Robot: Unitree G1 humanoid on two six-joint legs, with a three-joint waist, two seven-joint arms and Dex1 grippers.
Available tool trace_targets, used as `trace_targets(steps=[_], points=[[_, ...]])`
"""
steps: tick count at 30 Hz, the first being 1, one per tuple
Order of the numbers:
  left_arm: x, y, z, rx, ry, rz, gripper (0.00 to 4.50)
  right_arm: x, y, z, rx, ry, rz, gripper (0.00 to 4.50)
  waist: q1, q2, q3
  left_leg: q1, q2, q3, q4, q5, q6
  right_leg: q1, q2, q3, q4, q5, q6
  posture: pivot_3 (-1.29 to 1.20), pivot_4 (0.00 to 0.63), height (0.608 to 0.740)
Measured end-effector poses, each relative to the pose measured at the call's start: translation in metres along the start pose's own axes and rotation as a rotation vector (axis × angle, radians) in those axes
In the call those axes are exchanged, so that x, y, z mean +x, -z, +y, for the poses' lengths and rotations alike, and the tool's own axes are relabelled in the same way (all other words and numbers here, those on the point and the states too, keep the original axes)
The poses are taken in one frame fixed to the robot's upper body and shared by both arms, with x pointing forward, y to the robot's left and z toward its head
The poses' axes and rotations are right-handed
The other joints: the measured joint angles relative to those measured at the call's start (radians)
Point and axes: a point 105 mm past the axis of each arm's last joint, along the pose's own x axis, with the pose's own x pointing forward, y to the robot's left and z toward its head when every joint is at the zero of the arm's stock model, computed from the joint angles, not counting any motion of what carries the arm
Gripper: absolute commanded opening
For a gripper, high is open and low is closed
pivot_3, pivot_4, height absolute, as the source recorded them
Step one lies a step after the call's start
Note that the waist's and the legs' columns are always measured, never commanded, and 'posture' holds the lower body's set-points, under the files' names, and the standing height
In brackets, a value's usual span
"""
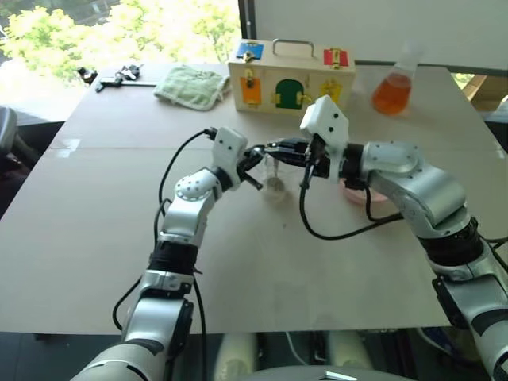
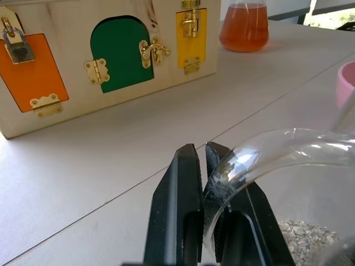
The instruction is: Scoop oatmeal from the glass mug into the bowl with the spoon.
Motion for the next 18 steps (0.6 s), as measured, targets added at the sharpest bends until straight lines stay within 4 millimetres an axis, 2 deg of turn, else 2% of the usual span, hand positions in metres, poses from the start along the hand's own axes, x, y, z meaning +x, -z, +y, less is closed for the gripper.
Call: trace_targets(steps=[4, 8, 18], points=[[0.000, -0.001, 0.000, 0.010, 0.002, -0.006, 0.07, -0.006, 0.001, -0.020, 0.228, 0.096, -0.041, 0.00, 0.000, 0.000, 0.000, 0.000, 0.000, 0.000, 0.001, 0.000, 0.000, 0.000, 0.000, 0.000, 0.000, 0.000, 0.000, 0.00, 0.150, 0.740], [0.000, -0.003, -0.001, 0.022, 0.003, -0.020, 0.07, -0.011, 0.003, -0.032, 0.356, 0.163, -0.050, 0.00, 0.000, 0.000, 0.000, 0.000, 0.000, 0.000, 0.001, 0.000, 0.000, 0.000, 0.000, 0.000, 0.000, 0.000, 0.000, 0.00, 0.150, 0.740], [-0.003, 0.001, -0.002, 0.019, 0.000, -0.024, 0.07, -0.022, -0.006, -0.050, 0.506, 0.247, -0.093, 0.00, -0.001, 0.000, 0.000, 0.000, 0.000, 0.000, 0.000, 0.000, 0.000, 0.000, 0.000, 0.000, 0.000, 0.000, 0.000, 0.00, 0.150, 0.740]])
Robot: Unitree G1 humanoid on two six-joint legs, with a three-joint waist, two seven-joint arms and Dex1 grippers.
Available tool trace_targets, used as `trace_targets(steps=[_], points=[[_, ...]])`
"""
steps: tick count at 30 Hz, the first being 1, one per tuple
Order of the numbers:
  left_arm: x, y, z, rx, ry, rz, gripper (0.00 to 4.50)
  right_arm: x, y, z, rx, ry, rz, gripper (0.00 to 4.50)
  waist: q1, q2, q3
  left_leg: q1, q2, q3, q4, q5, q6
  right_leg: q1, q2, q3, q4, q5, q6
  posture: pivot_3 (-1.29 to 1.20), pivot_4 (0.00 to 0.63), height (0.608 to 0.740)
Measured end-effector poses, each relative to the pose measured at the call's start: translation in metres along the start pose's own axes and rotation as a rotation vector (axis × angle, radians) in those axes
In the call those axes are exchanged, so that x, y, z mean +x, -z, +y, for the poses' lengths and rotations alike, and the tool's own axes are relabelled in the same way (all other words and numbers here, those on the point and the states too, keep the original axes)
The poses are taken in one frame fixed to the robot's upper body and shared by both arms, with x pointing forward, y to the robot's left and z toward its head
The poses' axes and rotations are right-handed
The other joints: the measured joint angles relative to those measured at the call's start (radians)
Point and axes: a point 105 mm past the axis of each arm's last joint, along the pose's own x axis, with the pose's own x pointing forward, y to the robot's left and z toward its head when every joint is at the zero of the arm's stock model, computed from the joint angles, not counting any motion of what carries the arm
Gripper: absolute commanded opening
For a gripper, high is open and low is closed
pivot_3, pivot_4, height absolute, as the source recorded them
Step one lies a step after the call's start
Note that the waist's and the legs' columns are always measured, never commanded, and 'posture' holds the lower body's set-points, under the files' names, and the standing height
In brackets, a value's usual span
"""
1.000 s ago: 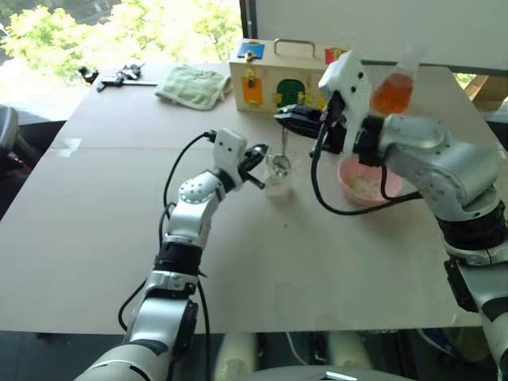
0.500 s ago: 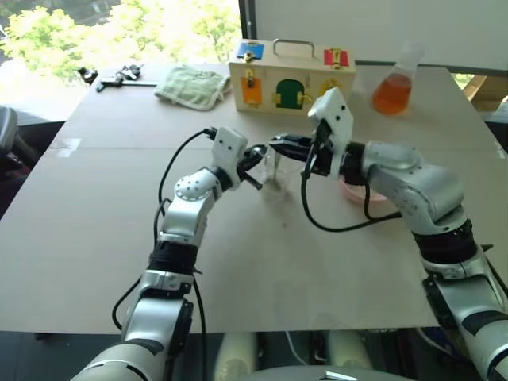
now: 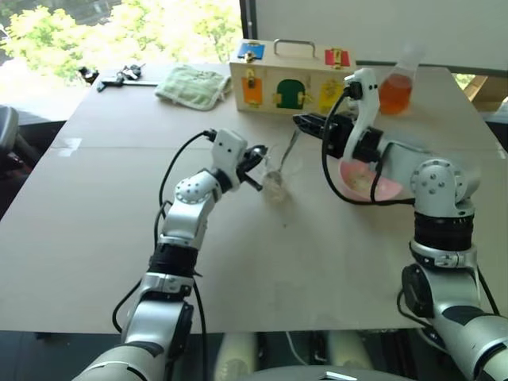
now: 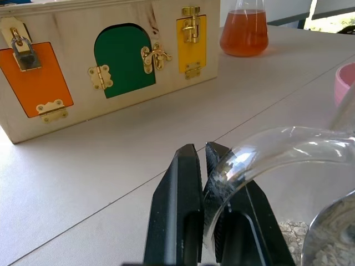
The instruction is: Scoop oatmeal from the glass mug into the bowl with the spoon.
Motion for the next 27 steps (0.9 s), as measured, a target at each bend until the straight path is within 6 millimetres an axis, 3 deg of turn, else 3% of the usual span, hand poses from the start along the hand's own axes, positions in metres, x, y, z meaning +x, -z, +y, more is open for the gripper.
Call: trace_targets(steps=[11, 27], points=[[0.000, 0.000, 0.000, -0.001, -0.009, -0.003, 0.07, -0.010, -0.017, 0.003, -0.025, 0.012, -0.042, 0.00, -0.001, 0.000, 0.000, 0.000, 0.000, 0.000, 0.000, 0.000, 0.000, 0.000, 0.000, 0.000, 0.000, 0.000, 0.000, 0.00, 0.150, 0.740], [0.000, 0.002, 0.001, -0.017, -0.027, -0.003, 0.07, -0.016, -0.025, 0.002, -0.013, 0.013, -0.071, 0.00, -0.001, 0.000, 0.000, 0.000, 0.000, 0.000, 0.000, 0.000, 0.000, 0.000, 0.000, 0.000, 0.000, 0.000, 0.000, 0.00, 0.150, 0.740]])
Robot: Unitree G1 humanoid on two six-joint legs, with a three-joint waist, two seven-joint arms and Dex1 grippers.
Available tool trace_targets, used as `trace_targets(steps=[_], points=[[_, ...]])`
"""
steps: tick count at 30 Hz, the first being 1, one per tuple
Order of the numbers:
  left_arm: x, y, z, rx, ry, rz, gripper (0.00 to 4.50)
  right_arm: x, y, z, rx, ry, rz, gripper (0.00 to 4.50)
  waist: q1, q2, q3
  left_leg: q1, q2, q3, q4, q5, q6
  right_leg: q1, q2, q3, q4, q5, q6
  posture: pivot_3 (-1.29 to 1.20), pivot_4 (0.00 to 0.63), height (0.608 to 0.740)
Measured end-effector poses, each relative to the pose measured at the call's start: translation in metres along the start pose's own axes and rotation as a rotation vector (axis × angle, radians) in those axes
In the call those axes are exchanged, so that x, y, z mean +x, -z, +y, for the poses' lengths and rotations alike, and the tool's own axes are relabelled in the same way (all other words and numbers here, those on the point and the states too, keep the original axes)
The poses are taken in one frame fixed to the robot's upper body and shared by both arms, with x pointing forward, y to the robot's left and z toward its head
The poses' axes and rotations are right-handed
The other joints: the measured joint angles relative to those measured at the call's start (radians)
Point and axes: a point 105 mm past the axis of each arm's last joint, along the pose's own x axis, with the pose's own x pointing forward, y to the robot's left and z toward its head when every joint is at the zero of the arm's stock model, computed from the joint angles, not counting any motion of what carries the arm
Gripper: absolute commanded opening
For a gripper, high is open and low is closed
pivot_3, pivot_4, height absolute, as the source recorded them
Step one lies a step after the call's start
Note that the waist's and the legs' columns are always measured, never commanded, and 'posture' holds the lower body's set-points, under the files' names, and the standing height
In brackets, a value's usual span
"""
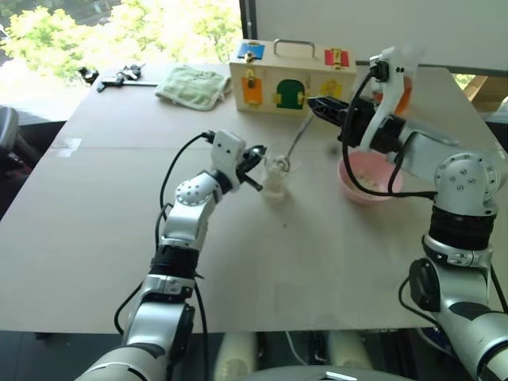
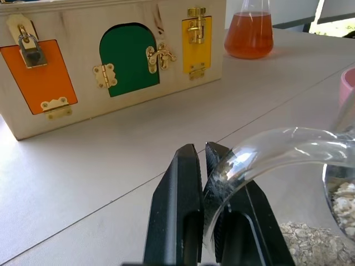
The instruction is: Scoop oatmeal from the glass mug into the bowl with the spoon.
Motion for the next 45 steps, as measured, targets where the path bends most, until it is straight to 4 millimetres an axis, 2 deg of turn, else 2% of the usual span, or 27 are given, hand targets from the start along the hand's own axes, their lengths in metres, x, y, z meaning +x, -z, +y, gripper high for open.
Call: trace_targets(steps=[9, 20, 30, 37, 45], points=[[0.000, 0.001, 0.001, -0.005, -0.006, 0.000, 0.07, -0.006, -0.008, -0.003, 0.073, 0.021, -0.052, 0.00, 0.000, 0.000, 0.000, 0.000, 0.000, 0.000, 0.000, 0.000, 0.000, 0.000, 0.000, 0.000, 0.000, 0.000, 0.000, 0.00, 0.150, 0.740], [0.003, 0.004, -0.002, -0.057, -0.042, -0.014, 0.07, -0.020, -0.006, -0.018, 0.220, 0.110, -0.107, 0.00, 0.002, 0.000, 0.000, 0.000, 0.000, 0.000, 0.000, 0.000, 0.000, 0.000, 0.000, 0.000, 0.000, 0.000, 0.000, 0.00, 0.150, 0.740], [0.013, 0.010, -0.013, -0.143, -0.097, -0.044, 0.07, -0.034, 0.001, -0.033, 0.387, 0.251, -0.128, 0.00, 0.002, 0.000, 0.000, 0.000, 0.000, 0.000, 0.000, 0.000, 0.000, 0.000, 0.000, 0.000, 0.000, 0.000, 0.000, 0.00, 0.150, 0.740], [0.012, 0.012, -0.014, -0.149, -0.117, -0.060, 0.07, -0.038, 0.001, -0.035, 0.454, 0.290, -0.135, 0.00, 0.003, 0.000, 0.000, 0.000, 0.000, 0.000, 0.000, 0.000, 0.000, 0.000, 0.000, 0.000, 0.000, 0.000, 0.000, 0.00, 0.150, 0.740], [0.010, 0.013, -0.014, -0.149, -0.142, -0.076, 0.07, -0.051, 0.001, -0.045, 0.597, 0.362, -0.181, 0.00, 0.001, 0.000, 0.000, 0.000, 0.000, 0.000, 0.000, 0.000, 0.000, 0.000, 0.000, 0.001, 0.000, 0.000, 0.000, 0.00, 0.150, 0.740]])
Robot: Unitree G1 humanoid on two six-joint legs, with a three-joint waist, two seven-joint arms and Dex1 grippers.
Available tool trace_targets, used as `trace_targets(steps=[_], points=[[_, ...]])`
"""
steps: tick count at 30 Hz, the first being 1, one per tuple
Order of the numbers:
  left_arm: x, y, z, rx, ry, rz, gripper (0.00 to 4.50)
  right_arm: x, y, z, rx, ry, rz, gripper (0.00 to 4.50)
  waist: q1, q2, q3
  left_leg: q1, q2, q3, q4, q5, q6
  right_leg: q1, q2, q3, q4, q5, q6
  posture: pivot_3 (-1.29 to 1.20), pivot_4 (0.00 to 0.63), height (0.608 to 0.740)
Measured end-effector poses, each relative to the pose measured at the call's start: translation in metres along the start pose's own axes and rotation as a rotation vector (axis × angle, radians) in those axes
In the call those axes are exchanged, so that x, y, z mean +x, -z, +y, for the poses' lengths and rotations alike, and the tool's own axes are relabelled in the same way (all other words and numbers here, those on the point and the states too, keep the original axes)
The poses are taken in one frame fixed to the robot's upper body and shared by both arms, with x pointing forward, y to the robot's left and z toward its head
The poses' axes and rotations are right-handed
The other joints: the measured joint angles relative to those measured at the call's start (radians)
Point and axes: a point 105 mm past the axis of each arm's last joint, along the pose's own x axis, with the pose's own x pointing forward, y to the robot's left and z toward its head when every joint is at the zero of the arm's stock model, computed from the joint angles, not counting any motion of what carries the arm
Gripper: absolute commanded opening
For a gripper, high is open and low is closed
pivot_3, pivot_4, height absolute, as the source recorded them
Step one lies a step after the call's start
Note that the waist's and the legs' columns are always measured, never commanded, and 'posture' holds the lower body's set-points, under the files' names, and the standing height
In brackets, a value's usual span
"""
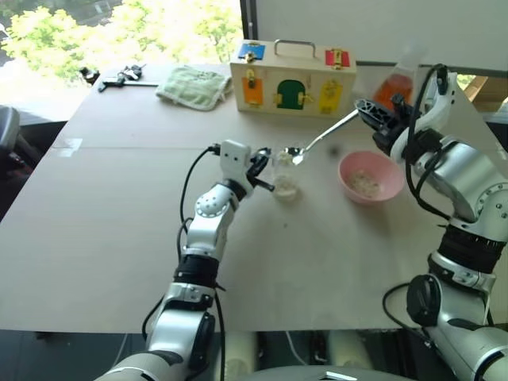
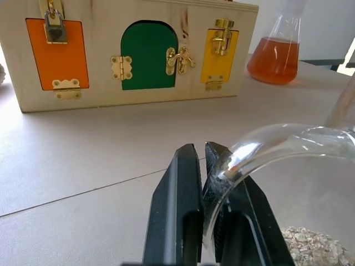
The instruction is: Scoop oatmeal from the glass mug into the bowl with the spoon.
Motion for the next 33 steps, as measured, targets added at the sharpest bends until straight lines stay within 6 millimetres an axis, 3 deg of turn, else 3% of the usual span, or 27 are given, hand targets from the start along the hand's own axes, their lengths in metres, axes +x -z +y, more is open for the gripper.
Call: trace_targets(steps=[20, 33], points=[[0.000, 0.003, 0.003, -0.038, -0.028, -0.013, 0.07, -0.002, 0.011, -0.017, 0.235, 0.042, -0.032, 0.00, 0.000, 0.000, 0.000, 0.000, 0.000, 0.000, 0.000, 0.000, 0.000, 0.000, 0.000, 0.001, 0.000, 0.000, 0.000, 0.00, 0.150, 0.740], [0.000, 0.003, 0.003, -0.047, -0.035, -0.015, 0.07, 0.000, 0.021, -0.025, 0.296, -0.014, -0.077, 0.00, 0.000, 0.000, 0.000, 0.000, 0.000, -0.002, 0.000, 0.000, 0.000, 0.000, 0.000, 0.001, 0.000, 0.000, 0.000, 0.00, 0.150, 0.740]])
